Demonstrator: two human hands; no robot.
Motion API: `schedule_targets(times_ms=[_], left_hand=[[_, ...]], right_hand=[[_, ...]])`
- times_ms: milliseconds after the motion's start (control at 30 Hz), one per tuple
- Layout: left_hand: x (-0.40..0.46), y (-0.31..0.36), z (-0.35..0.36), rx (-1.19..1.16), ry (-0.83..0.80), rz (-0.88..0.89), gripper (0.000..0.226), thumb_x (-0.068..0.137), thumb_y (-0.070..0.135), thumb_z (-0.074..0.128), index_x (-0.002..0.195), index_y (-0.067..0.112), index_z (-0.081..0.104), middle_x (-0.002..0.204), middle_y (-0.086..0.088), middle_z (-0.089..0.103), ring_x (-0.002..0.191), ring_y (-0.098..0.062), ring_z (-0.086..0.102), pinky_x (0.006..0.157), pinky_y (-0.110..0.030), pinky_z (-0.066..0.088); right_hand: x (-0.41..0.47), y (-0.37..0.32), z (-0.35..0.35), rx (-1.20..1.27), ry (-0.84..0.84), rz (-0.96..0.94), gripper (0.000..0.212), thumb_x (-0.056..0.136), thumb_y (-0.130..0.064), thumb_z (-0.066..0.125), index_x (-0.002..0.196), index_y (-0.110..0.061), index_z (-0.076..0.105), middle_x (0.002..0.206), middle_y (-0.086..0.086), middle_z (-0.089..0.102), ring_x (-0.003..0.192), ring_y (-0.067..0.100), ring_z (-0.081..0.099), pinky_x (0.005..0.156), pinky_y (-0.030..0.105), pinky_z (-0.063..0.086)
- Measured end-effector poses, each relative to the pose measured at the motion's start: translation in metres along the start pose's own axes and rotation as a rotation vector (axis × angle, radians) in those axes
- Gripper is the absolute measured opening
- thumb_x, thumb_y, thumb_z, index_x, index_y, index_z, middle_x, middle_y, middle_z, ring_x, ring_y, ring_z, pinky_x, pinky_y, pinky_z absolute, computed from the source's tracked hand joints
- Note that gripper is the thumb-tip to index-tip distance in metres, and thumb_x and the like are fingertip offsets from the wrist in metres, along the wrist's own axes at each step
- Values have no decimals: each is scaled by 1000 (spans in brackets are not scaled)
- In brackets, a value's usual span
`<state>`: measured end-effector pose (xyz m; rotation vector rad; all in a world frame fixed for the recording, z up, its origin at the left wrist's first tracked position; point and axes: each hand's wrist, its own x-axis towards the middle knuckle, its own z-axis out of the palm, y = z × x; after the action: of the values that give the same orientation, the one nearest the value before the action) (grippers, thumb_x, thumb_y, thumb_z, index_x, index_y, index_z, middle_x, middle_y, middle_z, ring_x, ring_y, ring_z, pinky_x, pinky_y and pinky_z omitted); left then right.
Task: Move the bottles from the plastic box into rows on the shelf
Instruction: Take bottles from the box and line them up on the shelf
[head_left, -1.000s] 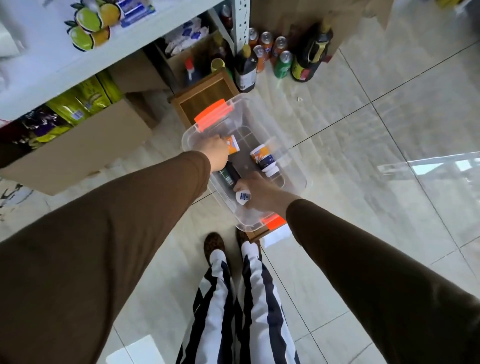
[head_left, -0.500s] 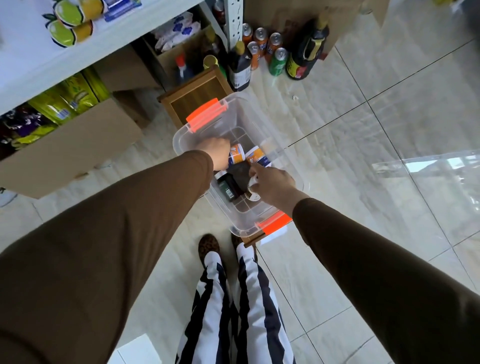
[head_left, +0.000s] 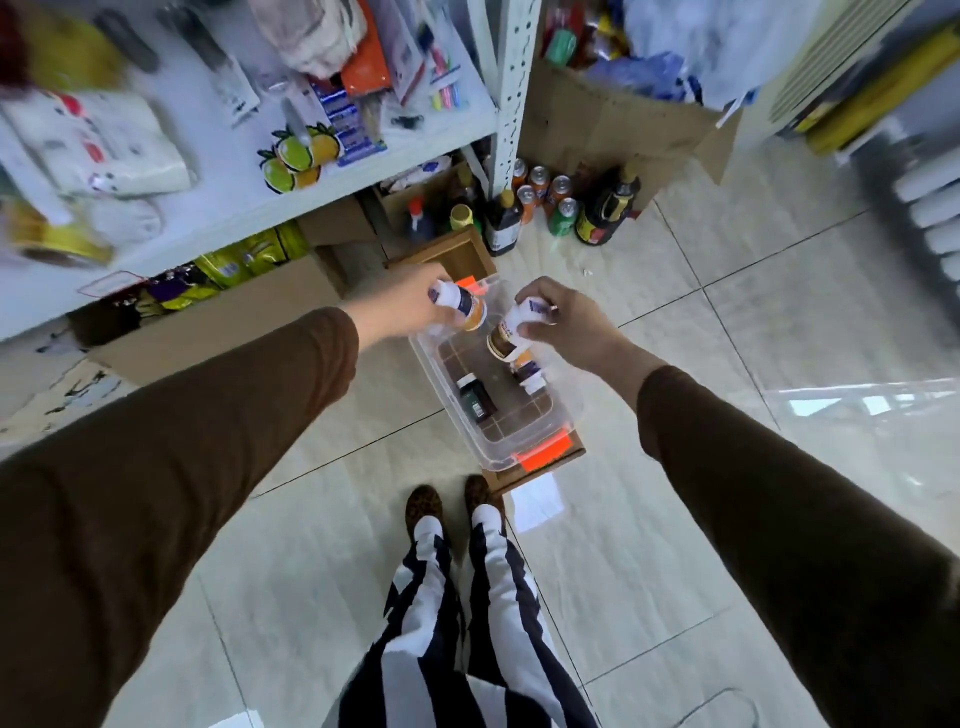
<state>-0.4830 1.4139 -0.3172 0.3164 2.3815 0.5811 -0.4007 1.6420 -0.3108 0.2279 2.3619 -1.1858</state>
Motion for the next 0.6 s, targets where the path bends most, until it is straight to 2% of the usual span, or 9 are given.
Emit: schedule_targets(times_ms=[67, 133, 233, 300, 400, 467, 533, 600], left_hand=[[-26, 8, -41, -43, 63, -17, 51, 72, 45, 82, 111, 18, 62, 107, -5, 66, 94, -24, 62, 79, -37, 52], [-54, 16, -83, -51, 129, -14, 55, 71, 45, 82, 114, 17, 61, 109, -6, 65, 98, -26, 61, 86, -43, 52], [-98, 26, -142, -49, 229, 6, 56, 71, 43, 83, 114, 17, 57, 110, -3, 62, 96, -24, 58, 80, -37, 47], [-122, 32, -172, -78, 291, 11, 56, 71, 41, 84, 116, 19, 58, 110, -1, 62, 96, -22, 58, 77, -34, 45], [-169, 36, -220, -165, 391, 17, 48, 71, 34, 85, 110, 17, 61, 108, -5, 64, 95, -25, 60, 77, -35, 46], [-198, 34, -246, -222, 431, 18, 48, 72, 29, 86, 111, 15, 62, 110, -8, 65, 95, -26, 61, 78, -35, 47], [-225, 28, -265, -260, 470, 9, 48, 72, 25, 86, 114, 16, 63, 110, -7, 67, 96, -25, 62, 82, -36, 50], [-249, 19, -280, -296, 512, 10, 45, 72, 19, 85, 112, 16, 64, 110, -6, 69, 95, -21, 64, 82, -37, 52]], right_hand=[[-7, -33, -22, 31, 3, -91, 31, 84, -11, 71, 113, -14, 60, 107, 6, 62, 94, 21, 56, 81, 31, 43], [-11, -68, -42, 19, 8, -171, 33, 84, -13, 71, 115, -14, 59, 109, 6, 62, 98, 19, 57, 84, 33, 43], [-19, -124, -65, 51, -5, -244, 38, 85, -13, 72, 118, -17, 53, 110, 3, 60, 103, 21, 57, 90, 37, 44], [-20, -156, -78, 46, -21, -304, 35, 85, -9, 72, 112, -16, 53, 105, 3, 60, 98, 18, 57, 89, 37, 44], [-33, -219, -92, -2, -21, -445, 31, 84, -10, 73, 110, -18, 58, 96, -9, 61, 85, -2, 56, 82, 16, 43], [-43, -261, -95, -22, -22, -518, 31, 85, -13, 73, 110, -27, 59, 97, -17, 61, 83, -10, 56, 78, 12, 42], [-49, -296, -94, -28, -24, -566, 32, 87, -16, 72, 111, -31, 59, 99, -19, 61, 82, -14, 56, 75, 16, 44], [-54, -327, -88, -34, -51, -601, 33, 89, -17, 70, 115, -32, 59, 103, -15, 62, 88, -7, 60, 74, 27, 50]])
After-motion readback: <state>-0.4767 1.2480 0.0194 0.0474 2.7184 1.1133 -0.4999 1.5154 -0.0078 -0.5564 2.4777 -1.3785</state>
